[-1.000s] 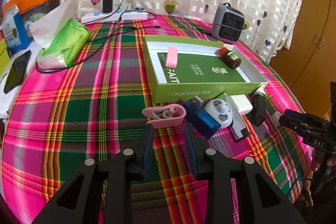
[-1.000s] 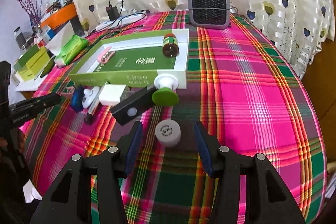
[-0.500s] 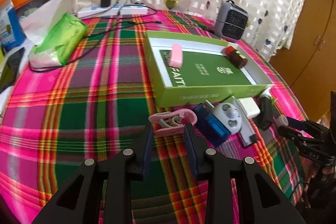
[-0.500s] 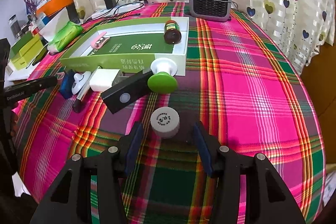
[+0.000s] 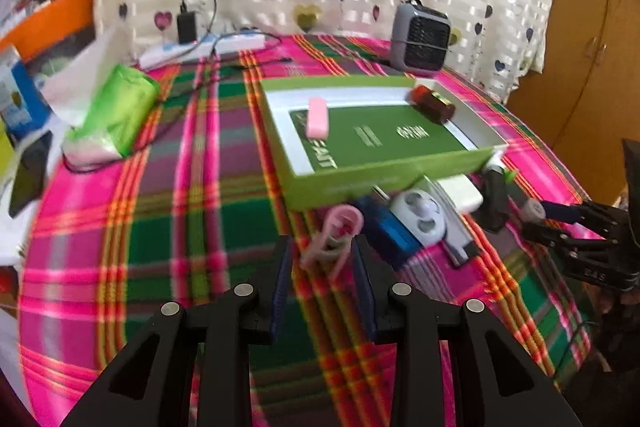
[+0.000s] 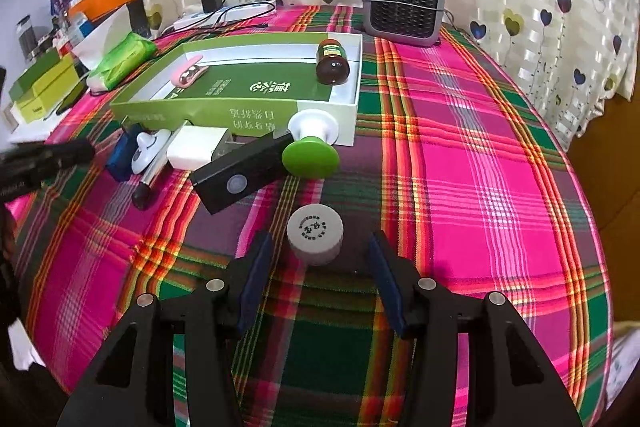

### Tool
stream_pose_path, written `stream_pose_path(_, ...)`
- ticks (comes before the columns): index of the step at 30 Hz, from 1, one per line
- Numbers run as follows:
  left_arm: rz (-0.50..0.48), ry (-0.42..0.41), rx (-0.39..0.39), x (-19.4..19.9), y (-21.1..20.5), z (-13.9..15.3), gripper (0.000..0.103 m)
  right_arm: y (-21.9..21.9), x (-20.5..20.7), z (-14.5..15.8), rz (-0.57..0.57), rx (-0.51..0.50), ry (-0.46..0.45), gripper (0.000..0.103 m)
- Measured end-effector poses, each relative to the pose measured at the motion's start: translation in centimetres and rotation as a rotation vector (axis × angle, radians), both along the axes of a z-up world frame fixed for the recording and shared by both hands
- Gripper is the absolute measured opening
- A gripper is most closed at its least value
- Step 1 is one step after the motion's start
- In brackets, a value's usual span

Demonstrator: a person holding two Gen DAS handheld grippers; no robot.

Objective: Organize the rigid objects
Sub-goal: 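Close the right tool on the white jar while the left tool grasps the pink clip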

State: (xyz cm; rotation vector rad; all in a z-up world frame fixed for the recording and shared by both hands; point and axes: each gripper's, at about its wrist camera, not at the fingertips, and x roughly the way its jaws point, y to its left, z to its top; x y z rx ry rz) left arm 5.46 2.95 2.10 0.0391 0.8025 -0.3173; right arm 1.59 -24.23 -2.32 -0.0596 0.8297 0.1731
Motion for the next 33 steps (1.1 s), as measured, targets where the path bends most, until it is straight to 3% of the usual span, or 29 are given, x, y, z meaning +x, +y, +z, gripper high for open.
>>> stream_pose_path(11, -0.098, 0.052, 0.025, 1.7, -1.3, -1.0, 0.032, -0.2, 0.0, 0.0, -0.006, 0.001, -0.006, 0.051)
stream_pose_path(24, -0.078, 0.078, 0.064, 3.0, -1.8, -1.7, 0.032, -0.2, 0.1, 0.0, -0.003, -0.001, -0.013, 0.051)
stream_pose_path(33, -0.055, 0.080, 0.050, 3.3, -1.7, -1.8, 0.032, -0.3, 0.1, 0.0, -0.010, 0.006, -0.016, 0.050)
